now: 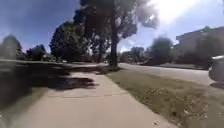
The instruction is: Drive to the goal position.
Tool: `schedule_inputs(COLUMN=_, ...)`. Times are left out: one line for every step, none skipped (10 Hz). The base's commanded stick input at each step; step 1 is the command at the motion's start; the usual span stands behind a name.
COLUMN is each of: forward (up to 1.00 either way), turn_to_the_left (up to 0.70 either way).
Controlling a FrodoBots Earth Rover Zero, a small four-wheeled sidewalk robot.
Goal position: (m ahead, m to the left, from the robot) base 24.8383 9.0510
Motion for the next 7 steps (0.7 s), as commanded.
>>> schedule_inputs(forward=0.85, turn_to_the_left=0.00)
schedule_inputs(forward=0.85, turn_to_the_left=0.00)
schedule_inputs(forward=0.85, turn_to_the_left=0.00)
schedule_inputs(forward=0.85, turn_to_the_left=0.00)
schedule_inputs(forward=0.85, turn_to_the_left=0.00)
schedule_inputs(forward=0.85, turn_to_the_left=0.00)
schedule_inputs(forward=0.85, turn_to_the_left=0.00)
